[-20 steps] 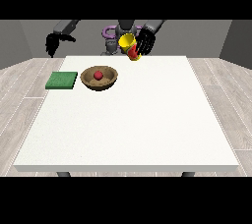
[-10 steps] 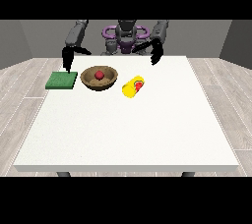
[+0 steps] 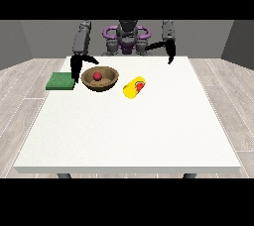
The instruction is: Pick the cup and pour the ball into the bowl, then pick the bowl and place it on the pad
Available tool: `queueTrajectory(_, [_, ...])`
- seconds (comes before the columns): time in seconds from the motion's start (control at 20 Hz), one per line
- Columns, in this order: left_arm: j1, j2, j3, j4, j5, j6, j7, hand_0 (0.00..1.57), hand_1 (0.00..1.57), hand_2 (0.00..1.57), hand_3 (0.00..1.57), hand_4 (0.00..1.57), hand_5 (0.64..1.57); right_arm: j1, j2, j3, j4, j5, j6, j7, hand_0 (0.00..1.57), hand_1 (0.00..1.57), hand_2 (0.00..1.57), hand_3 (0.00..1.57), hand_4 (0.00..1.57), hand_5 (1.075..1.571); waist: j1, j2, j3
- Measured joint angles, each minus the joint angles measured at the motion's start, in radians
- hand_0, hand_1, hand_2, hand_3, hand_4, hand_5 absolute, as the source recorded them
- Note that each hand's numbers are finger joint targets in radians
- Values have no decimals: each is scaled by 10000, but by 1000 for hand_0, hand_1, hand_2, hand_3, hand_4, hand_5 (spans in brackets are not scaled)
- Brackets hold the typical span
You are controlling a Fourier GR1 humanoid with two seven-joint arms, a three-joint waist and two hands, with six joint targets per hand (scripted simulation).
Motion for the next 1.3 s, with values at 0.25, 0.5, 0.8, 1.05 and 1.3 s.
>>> queueTrajectory(0.25, [165,295,252,-537,162,-461,88,0,0,0,0,0,1565,-371,-175,-58,1331,38,114,-913,0,0,0,0,201,1562,7,169,7])
queueTrajectory(0.5, [99,477,387,-1026,152,-707,261,0,0,0,0,0,1566,-1002,-395,-127,2449,65,92,-1511,0,0,0,0,142,1564,96,525,13])
queueTrajectory(0.8, [282,609,514,-1433,265,-1016,279,0,0,0,0,0,1569,-1338,-121,-234,3172,-90,-239,-1850,785,785,391,0,437,1533,190,551,-55])
queueTrajectory(1.05, [55,612,405,-1836,280,-1131,366,0,0,0,0,568,1549,-931,-495,-180,3137,396,-1611,-2126,1571,1571,1571,1570,920,1536,622,760,-307])
queueTrajectory(1.3, [-54,548,263,-1867,315,-1292,514,0,0,0,0,824,1497,-629,-985,501,3080,1666,-3550,-1720,1571,1571,1571,1383,910,1563,1114,580,-381])
